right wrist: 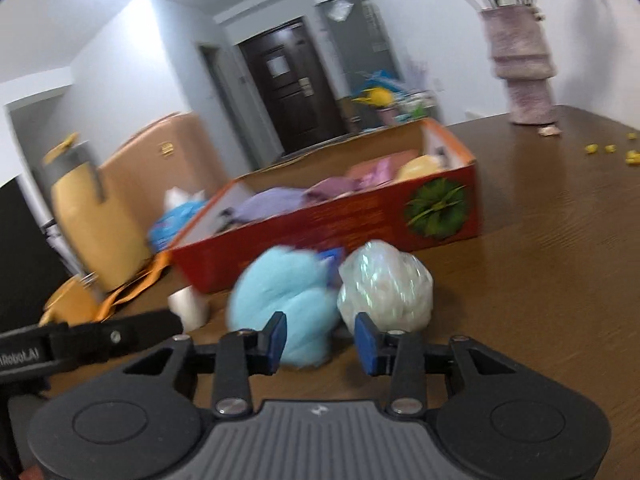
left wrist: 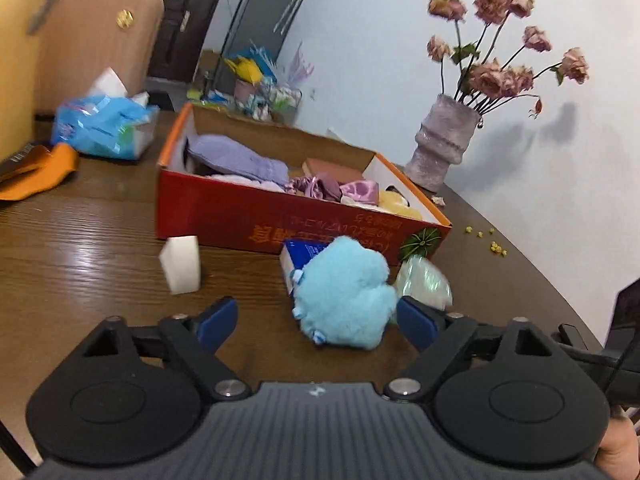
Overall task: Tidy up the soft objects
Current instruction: 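Move both grippers to the light-blue plush toy, then grasp the light-blue plush toy with both grippers and lift it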
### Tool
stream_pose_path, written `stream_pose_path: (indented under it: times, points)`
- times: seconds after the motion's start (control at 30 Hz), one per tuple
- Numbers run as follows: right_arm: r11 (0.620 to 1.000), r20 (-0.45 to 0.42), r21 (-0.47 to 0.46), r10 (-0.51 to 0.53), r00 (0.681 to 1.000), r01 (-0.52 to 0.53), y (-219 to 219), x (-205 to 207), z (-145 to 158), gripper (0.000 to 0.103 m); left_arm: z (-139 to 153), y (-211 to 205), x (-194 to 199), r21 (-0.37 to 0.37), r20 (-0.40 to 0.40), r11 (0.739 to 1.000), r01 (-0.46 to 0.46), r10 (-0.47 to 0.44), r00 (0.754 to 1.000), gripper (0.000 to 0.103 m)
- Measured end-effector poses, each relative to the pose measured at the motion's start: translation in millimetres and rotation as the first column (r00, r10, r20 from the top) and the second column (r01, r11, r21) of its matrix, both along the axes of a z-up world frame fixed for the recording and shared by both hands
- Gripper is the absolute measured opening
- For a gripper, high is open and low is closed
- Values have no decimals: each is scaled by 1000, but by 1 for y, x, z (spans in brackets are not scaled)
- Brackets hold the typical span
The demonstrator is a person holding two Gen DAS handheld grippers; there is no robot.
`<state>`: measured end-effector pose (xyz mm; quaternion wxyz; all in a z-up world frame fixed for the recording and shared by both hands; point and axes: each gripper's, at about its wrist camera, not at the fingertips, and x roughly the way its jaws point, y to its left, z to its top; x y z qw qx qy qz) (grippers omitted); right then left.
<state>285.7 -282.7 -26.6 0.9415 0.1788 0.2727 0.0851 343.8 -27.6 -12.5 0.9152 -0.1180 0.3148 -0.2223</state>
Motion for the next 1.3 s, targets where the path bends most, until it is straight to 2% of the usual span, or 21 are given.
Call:
stream_pose_path:
  times: [0.03, 0.07, 0.13, 0.2, 0.27, 0.3, 0.37, 0.43, 0.57, 0.7, 0.77, 0.87, 0.93, 1.0, 1.03, 1.13, 1.3]
  points:
    - [1000, 2, -4, -20, 1000, 20, -4, 3, 0, 50, -3, -2, 8, -4, -5, 1000, 9, -9, 1000, 83]
    - [999, 10, 0, -40, 999, 40, -8, 5, 0, 52, -6, -4, 14, -10, -8, 1000, 13, -13, 1000, 79]
    - [999, 20, 25, -30, 999, 30, -14, 11, -2, 52, -14, -4, 27, -51, -34, 998, 25, -27, 999, 76]
    - [997, 15, 70, 14, 1000, -15, -17, 22, -6, 52, -23, -2, 40, -122, -81, 992, 37, -47, 996, 71]
    - [993, 0, 115, 40, 999, -40, -18, 34, -11, 52, -32, -1, 50, -185, -120, 982, 46, -69, 990, 56]
    - [989, -4, 139, 53, 999, -52, -17, 39, -13, 51, -36, 0, 53, -219, -136, 974, 52, -83, 987, 53]
    - [974, -18, 206, 95, 995, -89, -17, 47, -20, 37, -44, 3, 59, -273, -174, 960, 54, -104, 979, 36]
    - [965, -38, 245, 104, 994, -92, -15, 48, -25, 25, -45, 6, 58, -274, -190, 961, 48, -103, 976, 36]
    - [951, -13, 282, 137, 991, -128, -18, 25, -14, 22, -20, 8, 27, -249, -159, 965, 77, -120, 980, 35]
    - [940, -3, 304, 164, 986, -155, -27, -28, 2, 22, 1, 1, -30, -217, -129, 970, 112, -142, 981, 35]
    - [943, 5, 285, 179, 984, -173, -31, -59, 5, 23, -2, -6, -61, -208, -128, 971, 118, -147, 981, 35]
    - [945, -52, 281, 189, 981, -167, -37, -95, -4, 23, -18, -12, -96, -214, -173, 971, 103, -141, 975, 35]
    - [953, -75, 257, 186, 980, -161, -37, -115, -10, 23, -31, -11, -112, -243, -217, 966, 85, -140, 966, 35]
    - [962, -80, 220, 184, 980, -163, -35, -131, -13, 25, -40, -12, -122, -248, -246, 966, 67, -129, 961, 40]
    - [963, -77, 216, 182, 980, -162, -36, -136, -16, 25, -42, -12, -125, -235, -252, 970, 55, -116, 961, 45]
    - [968, -73, 204, 165, 984, -147, -39, -144, -21, 25, -42, -13, -137, -187, -214, 982, 39, -80, 974, 48]
    - [960, -58, 250, 148, 987, -129, -41, -153, -30, 29, -41, -11, -143, -208, -217, 977, 35, -81, 973, 49]
